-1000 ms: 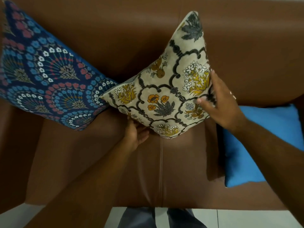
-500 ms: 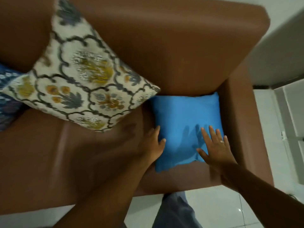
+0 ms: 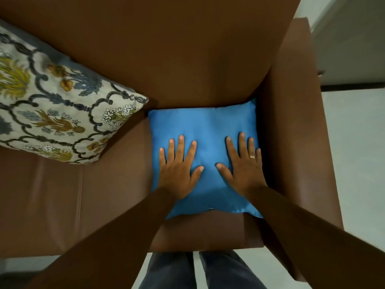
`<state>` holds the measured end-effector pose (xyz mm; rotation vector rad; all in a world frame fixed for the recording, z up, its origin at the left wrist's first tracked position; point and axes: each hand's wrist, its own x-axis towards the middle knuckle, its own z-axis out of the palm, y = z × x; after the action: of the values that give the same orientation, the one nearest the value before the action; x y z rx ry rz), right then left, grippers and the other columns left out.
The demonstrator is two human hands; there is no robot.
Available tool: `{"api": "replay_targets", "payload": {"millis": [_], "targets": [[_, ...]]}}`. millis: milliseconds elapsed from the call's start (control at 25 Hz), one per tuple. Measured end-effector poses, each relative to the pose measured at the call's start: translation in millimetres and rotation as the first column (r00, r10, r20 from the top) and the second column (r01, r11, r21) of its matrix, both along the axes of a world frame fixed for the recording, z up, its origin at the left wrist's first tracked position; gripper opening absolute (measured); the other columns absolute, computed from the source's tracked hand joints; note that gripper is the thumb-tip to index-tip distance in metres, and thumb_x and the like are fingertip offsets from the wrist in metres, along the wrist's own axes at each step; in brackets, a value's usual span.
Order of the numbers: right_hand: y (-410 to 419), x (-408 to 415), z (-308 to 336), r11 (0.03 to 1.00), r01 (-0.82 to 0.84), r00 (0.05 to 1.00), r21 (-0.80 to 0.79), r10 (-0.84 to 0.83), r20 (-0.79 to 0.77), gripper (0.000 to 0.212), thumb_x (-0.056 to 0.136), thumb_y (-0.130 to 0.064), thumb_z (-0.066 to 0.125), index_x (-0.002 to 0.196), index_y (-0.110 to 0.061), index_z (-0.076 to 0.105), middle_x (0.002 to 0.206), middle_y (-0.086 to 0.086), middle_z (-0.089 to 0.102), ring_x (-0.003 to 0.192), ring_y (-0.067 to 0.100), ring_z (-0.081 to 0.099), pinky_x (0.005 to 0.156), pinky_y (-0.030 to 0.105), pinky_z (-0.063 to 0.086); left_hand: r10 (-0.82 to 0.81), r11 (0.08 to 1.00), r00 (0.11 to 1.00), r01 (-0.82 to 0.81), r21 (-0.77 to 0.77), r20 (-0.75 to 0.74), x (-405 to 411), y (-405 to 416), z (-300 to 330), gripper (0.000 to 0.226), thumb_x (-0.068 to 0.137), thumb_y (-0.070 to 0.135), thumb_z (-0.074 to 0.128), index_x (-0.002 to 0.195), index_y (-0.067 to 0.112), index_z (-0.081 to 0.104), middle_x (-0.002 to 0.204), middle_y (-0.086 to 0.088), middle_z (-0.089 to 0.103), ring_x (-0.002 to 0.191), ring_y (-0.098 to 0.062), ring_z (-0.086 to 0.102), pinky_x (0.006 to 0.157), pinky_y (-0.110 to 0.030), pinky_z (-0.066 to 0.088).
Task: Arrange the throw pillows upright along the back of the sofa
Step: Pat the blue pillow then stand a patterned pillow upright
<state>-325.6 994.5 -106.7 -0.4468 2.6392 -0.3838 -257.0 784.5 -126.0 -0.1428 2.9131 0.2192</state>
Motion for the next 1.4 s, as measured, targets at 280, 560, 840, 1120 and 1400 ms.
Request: {"api": "replay_targets", "payload": {"millis": [280, 560, 840, 1120, 1400], "targets": [[16.0, -7.1, 14.3, 0.755, 0.638, 0.740, -0.152, -0.545, 0.394, 0.116, 0.061, -0.084, 0.063, 0.152, -0.049, -0.001, 0.161, 0.009, 0.026, 0.140, 0.037, 0.036, 0.111, 0.053, 0.035, 0.498, 0.718, 0.837, -0.545, 0.433, 0.228, 5.1, -43.1, 14.5, 0.076, 0.095, 0.065, 0.039, 0.159, 0.037, 0.010, 0.170, -0.007, 0.005, 0.156, -0.032, 0.007, 0.121, -0.047, 0.016], [17.6, -36.2, 113.7, 0.753, 0.625, 0.699, -0.206, -0.423, 0.577, 0.110, 0.055, -0.080, 0.074, 0.150, -0.050, 0.025, 0.140, -0.022, 0.046, 0.118, 0.010, 0.052, 0.090, 0.030, 0.045, 0.313, -0.016, 0.642, -0.733, 0.680, 0.700, -24.2, -97.6, 59.6, 0.060, 0.098, 0.041, 0.056, 0.154, 0.029, 0.036, 0.156, 0.008, 0.044, 0.134, -0.010, 0.051, 0.114, -0.034, 0.039], [31.4, -93.4, 241.6, 0.534, 0.752, 0.633, -0.388, -0.419, 0.651, 0.036, 0.101, -0.036, 0.045, 0.091, -0.027, 0.078, 0.098, 0.006, 0.079, 0.061, 0.006, 0.072, 0.053, 0.029, 0.059, 0.316, -0.510, 0.428, -0.676, 0.532, 0.847, -65.8, -137.8, 100.2, 0.044, 0.105, 0.037, 0.040, 0.130, 0.011, 0.064, 0.134, -0.013, 0.065, 0.125, -0.029, 0.062, 0.110, -0.051, 0.045], [-41.6, -149.1, 247.4, 0.690, 0.643, 0.766, -0.333, -0.569, 0.299, 0.091, 0.059, -0.100, 0.009, 0.110, -0.041, 0.056, 0.105, 0.004, 0.062, 0.077, 0.018, 0.059, 0.057, 0.033, 0.055, 0.324, -0.510, 0.296, -0.745, 0.430, 0.898, -115.7, -90.0, 72.1, 0.033, 0.101, 0.031, 0.045, 0.071, 0.019, 0.052, 0.051, 0.005, 0.054, 0.054, -0.006, 0.048, 0.058, -0.016, 0.043], [-28.0, -96.5, 179.0, 0.668, 0.496, 0.862, -0.554, -0.455, 0.224, 0.069, 0.084, -0.079, 0.036, 0.147, -0.051, 0.028, 0.158, -0.005, 0.038, 0.139, 0.023, 0.042, 0.105, 0.052, 0.043, 0.361, -0.467, 0.344, -0.738, 0.488, 0.867, -89.2, -69.9, 58.7, 0.026, 0.106, 0.028, 0.038, 0.091, 0.021, 0.057, 0.083, 0.007, 0.062, 0.072, -0.009, 0.058, 0.059, -0.021, 0.053]]}}
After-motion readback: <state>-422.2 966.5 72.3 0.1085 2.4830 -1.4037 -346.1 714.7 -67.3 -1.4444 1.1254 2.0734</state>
